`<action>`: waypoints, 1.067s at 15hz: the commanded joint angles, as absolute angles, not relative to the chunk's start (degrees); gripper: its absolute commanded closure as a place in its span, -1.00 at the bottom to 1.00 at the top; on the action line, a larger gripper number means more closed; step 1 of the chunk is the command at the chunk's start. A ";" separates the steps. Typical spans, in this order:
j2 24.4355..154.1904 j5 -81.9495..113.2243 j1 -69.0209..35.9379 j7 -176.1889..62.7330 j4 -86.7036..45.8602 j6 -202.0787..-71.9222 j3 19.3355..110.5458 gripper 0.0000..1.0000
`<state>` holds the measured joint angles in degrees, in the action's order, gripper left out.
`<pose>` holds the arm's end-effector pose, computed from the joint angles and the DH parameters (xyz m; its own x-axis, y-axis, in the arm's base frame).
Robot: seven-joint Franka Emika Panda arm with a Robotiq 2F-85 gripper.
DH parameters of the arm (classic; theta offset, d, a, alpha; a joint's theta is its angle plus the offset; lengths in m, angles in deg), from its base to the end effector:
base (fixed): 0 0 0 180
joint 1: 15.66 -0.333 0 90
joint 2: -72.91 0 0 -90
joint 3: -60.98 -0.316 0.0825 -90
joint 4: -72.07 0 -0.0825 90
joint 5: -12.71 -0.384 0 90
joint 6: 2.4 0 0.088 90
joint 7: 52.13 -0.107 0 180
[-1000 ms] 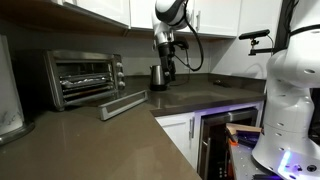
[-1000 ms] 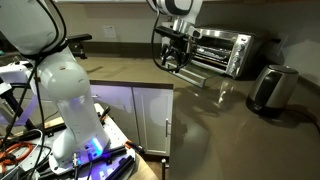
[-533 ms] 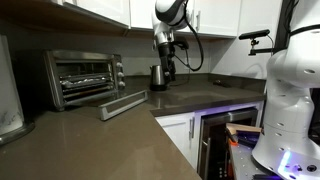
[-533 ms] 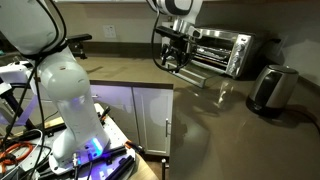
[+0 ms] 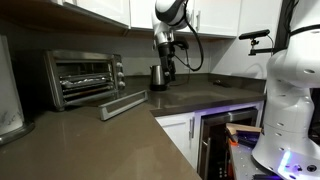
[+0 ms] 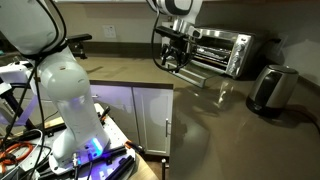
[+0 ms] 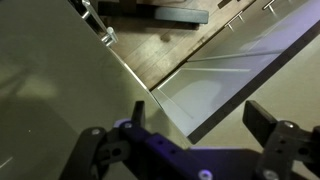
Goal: Close the open microwave oven.
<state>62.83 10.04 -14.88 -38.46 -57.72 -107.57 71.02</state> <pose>0.4512 -0.0837 0.4132 0.9717 0.0524 -0.2302 0.0229 -0.9914 -0.1289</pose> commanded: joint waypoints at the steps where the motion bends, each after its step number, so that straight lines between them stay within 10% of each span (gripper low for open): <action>1: 63.38 10.95 -13.89 -41.11 -57.54 -107.94 68.62 -1.00; 8: 66.17 12.60 -14.58 -52.05 -57.82 -115.33 64.40 -1.00; 16: 68.76 14.54 -14.23 -58.36 -57.69 -122.99 63.00 0.17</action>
<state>67.94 12.35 -15.05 -55.93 -57.78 -120.65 63.30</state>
